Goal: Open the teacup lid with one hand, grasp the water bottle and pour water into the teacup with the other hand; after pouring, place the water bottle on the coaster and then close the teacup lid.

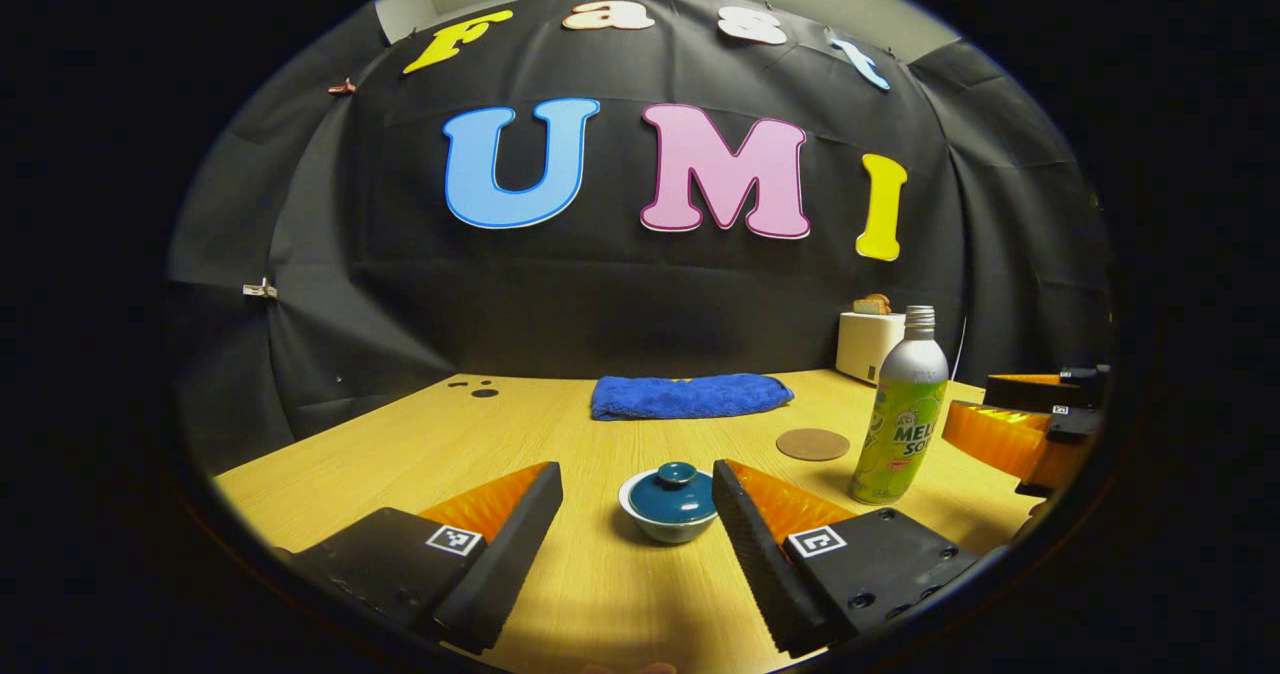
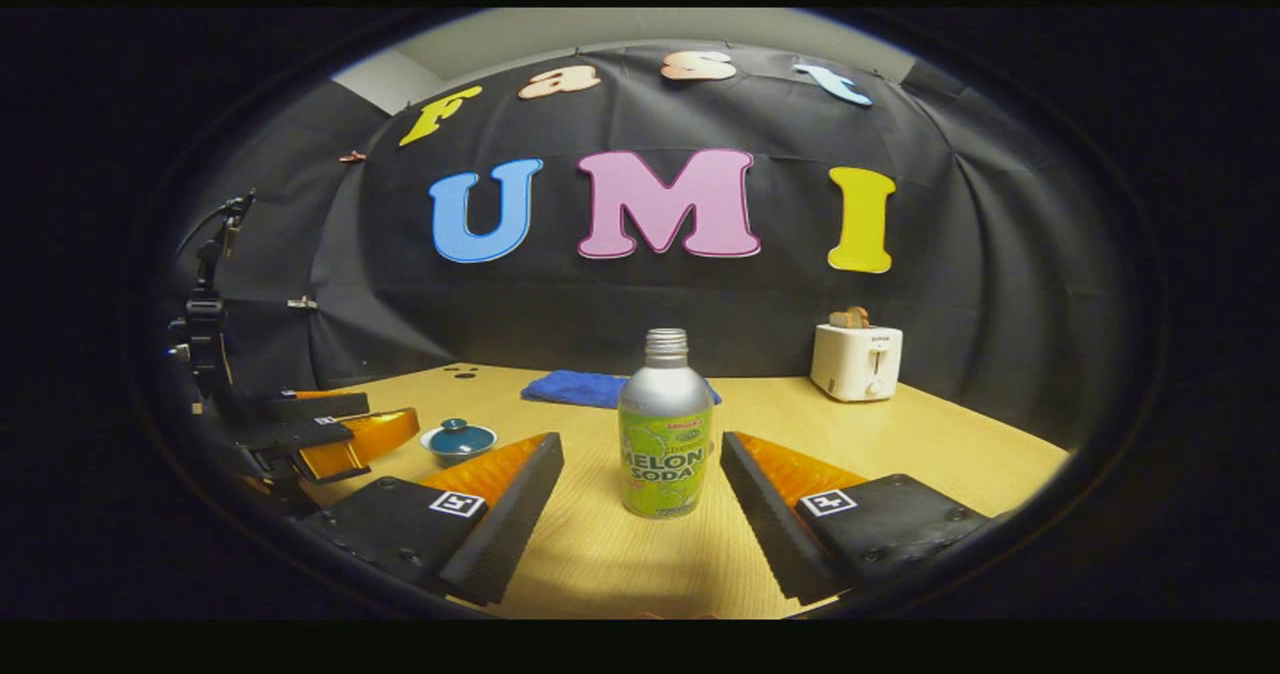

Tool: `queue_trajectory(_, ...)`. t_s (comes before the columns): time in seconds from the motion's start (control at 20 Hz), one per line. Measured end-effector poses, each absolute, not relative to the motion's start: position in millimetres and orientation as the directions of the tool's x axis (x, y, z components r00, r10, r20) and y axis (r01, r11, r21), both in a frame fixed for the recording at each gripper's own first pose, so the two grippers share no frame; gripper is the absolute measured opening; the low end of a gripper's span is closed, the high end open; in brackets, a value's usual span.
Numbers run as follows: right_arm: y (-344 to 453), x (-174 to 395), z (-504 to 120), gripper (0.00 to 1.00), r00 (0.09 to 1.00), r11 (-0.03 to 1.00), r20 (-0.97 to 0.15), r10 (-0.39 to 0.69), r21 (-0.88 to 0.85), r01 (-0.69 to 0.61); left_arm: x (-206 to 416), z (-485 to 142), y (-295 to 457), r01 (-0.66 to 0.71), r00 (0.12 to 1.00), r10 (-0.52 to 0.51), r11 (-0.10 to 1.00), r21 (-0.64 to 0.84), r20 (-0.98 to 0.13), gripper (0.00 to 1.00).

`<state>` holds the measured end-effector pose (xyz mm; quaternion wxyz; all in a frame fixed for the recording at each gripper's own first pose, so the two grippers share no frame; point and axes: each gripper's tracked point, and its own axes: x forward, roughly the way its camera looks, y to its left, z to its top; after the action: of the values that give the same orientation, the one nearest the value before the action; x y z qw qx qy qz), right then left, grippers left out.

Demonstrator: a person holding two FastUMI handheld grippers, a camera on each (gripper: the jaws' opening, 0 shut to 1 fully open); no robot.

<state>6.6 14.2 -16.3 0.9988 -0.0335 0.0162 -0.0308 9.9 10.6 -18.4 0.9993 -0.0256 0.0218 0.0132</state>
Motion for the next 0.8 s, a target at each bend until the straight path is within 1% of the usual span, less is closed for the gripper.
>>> queue_trajectory(0.5,7,10,-20,0.98,0.997,0.997,-0.038,-0.067,-0.042,0.066,35,-20,6,0.01,0.998,-0.012,0.999,-0.041,-0.067,0.95)
queue_trajectory(0.65,4,10,-20,0.98,0.997,0.996,-0.037,-0.075,-0.05,0.073,51,-21,1,0.03,0.997,-0.032,0.999,-0.027,-0.071,0.92)
queue_trajectory(0.8,3,9,-18,0.98,0.996,0.995,-0.034,-0.077,-0.068,0.075,66,-21,-9,0.065,0.995,-0.067,0.997,-0.032,-0.071,0.86)
